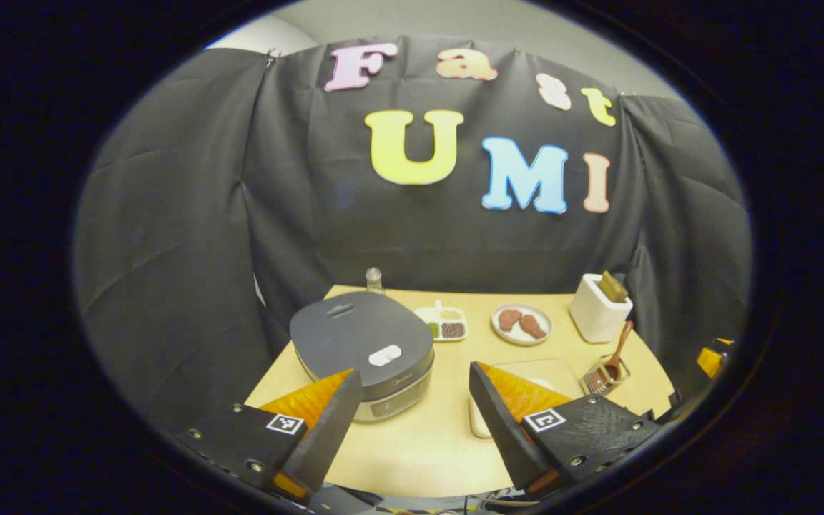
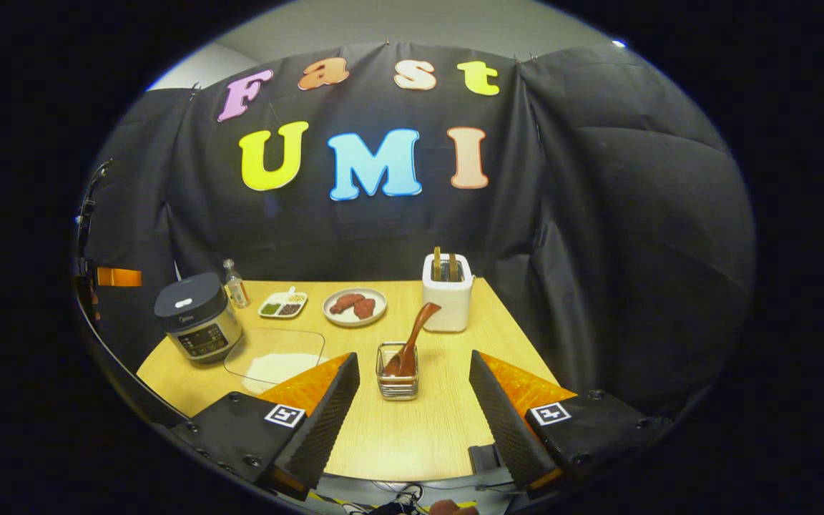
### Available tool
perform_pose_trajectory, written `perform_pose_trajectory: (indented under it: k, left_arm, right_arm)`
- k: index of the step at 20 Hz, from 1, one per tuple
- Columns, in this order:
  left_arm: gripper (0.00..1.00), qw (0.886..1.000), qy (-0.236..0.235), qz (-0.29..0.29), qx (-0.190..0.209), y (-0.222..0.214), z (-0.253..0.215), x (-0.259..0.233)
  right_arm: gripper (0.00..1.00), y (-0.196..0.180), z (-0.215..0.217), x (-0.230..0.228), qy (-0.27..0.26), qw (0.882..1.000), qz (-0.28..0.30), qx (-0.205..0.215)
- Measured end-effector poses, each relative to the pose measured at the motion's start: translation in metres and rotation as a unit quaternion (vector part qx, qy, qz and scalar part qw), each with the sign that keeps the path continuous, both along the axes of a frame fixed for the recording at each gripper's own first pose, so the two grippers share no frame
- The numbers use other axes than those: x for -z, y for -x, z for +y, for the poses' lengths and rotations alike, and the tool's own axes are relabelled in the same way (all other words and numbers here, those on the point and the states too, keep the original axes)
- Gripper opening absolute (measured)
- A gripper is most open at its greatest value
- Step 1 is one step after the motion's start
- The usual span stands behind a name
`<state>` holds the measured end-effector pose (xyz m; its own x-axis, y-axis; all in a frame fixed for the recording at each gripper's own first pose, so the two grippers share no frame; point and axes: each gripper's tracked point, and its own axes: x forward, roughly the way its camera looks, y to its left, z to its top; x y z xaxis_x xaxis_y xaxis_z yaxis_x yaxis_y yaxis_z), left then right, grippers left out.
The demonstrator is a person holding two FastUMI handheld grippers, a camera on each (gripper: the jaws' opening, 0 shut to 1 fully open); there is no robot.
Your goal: Close the left gripper, press the button to open the rice cooker; take a wooden spoon from the chopstick holder with the right hand, scoop a spoonful of rice and pour it into the rice cooker, then put the wooden spoon back into the chopstick holder.
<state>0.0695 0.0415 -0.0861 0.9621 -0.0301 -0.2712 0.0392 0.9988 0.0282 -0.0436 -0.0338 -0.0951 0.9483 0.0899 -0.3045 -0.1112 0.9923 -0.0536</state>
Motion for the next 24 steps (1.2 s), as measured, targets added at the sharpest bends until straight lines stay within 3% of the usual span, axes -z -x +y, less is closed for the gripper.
perform_pose_trajectory:
  k: [6,11,15,24]
  left_arm:
    - [0.96,0.991,0.006,-0.125,0.038,0.079,-0.025,-0.091]
    - [0.97,0.984,0.039,-0.171,0.030,0.118,-0.031,-0.102]
    - [0.96,0.985,0.043,-0.168,0.020,0.127,-0.022,-0.091]
    - [0.95,0.986,0.080,-0.149,0.006,0.127,-0.024,-0.073]
  right_arm:
    - [0.98,0.014,0.024,-0.071,-0.004,0.996,-0.090,-0.025]
    - [0.98,0.035,0.013,-0.108,-0.008,0.988,-0.152,0.005]
    - [0.98,0.039,-0.002,-0.107,-0.026,0.986,-0.159,0.036]
    - [0.98,0.044,-0.011,-0.085,-0.024,0.991,-0.128,0.040]
